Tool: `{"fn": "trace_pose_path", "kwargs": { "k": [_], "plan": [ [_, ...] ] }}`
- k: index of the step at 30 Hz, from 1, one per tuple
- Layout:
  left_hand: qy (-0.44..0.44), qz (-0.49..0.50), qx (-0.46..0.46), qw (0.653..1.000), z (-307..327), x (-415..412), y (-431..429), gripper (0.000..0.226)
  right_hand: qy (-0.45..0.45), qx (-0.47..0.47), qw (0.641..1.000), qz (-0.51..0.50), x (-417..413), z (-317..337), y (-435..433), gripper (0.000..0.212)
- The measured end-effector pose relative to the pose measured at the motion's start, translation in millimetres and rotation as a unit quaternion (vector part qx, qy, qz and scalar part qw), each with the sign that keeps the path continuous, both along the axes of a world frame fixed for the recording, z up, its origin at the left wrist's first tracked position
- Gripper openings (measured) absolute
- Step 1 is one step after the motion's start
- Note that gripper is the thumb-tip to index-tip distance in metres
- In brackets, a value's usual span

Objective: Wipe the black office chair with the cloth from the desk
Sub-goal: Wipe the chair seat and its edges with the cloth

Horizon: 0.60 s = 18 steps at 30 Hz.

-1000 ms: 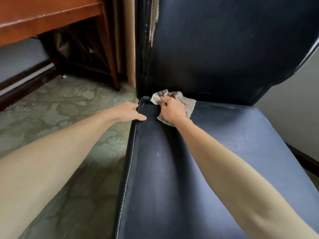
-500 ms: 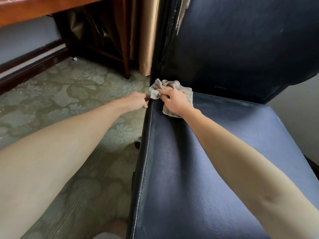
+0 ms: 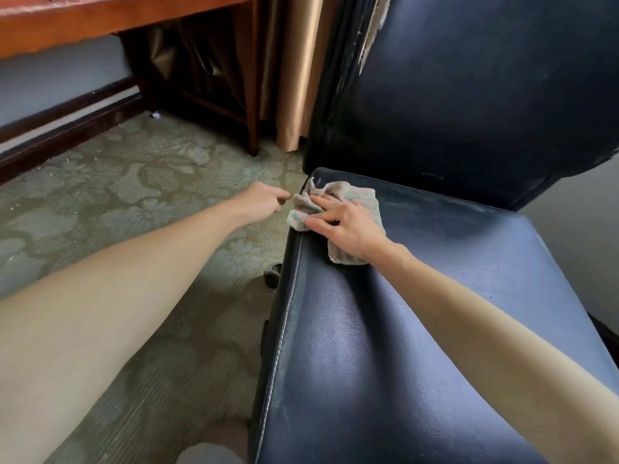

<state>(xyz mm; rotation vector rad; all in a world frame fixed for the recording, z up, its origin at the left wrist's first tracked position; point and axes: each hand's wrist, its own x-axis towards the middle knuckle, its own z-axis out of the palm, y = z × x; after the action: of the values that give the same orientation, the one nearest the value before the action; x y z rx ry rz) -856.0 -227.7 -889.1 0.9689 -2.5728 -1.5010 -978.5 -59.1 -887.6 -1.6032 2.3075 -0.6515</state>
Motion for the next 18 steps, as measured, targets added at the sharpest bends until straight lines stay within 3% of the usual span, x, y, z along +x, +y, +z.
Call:
{"fn": "trace_pose_path", "kwargs": {
  "k": [3, 7, 12, 18],
  "plan": [
    [0.035, 0.012, 0.024, 0.999, -2.9, 0.7, 0.7, 0.037, -0.035, -0.016, 0.999, -0.03, 6.7, 1.0, 2.8, 0.024],
    [0.047, 0.002, 0.05, 0.998, -12.0, 2.1, 9.9, 0.043, -0.035, -0.022, 0.996, -0.082, 19.3, 1.1, -1.5, 0.02],
    [0.032, -0.01, 0.066, 0.997, -19.7, 9.4, 24.1, 0.064, -0.044, -0.029, 0.997, -0.052, 41.8, 3.1, 27.8, 0.016],
    [0.05, -0.054, 0.044, 0.996, -22.7, 24.5, 29.8, 0.052, -0.045, -0.007, 0.998, -0.036, 82.5, 5.6, 56.5, 0.017]
  ]
}}
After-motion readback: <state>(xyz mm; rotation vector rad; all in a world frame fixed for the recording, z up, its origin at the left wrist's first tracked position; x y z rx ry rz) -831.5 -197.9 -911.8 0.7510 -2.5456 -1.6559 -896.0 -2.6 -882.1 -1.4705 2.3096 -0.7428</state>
